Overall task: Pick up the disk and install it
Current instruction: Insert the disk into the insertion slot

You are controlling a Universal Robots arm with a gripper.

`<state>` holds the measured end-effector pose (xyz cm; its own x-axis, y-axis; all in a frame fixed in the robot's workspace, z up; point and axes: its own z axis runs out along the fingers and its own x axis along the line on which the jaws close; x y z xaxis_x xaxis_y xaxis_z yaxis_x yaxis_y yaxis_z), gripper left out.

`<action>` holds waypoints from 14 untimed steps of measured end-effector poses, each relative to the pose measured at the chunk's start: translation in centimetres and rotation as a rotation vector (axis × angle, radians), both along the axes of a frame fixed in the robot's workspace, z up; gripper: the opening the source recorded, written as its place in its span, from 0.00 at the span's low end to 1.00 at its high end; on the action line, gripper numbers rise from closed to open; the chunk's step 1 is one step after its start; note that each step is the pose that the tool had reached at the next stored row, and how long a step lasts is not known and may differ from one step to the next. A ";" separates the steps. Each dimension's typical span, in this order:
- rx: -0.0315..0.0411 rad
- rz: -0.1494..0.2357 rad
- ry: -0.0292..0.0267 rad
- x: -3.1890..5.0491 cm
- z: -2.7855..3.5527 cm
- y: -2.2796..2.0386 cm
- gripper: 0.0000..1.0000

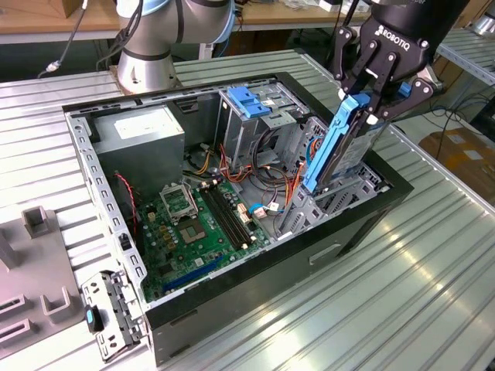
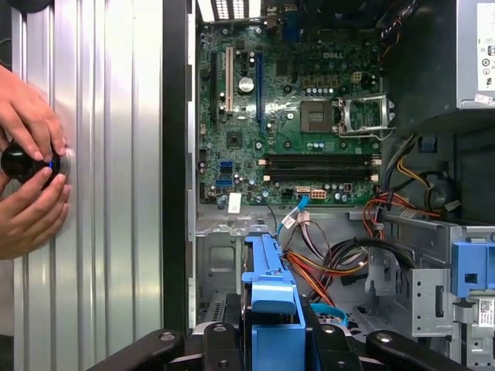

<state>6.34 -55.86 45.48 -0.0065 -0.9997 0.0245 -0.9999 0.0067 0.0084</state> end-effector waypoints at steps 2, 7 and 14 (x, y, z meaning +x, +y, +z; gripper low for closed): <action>0.0000 0.000 0.0000 0.11 -0.08 0.00 0.37; 0.0003 0.000 -0.0001 0.21 -0.26 0.03 0.37; 0.0002 0.000 0.0000 0.22 -0.47 0.15 0.37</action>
<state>6.55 -55.71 45.01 -0.0065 -0.9997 0.0244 -0.9999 0.0067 0.0084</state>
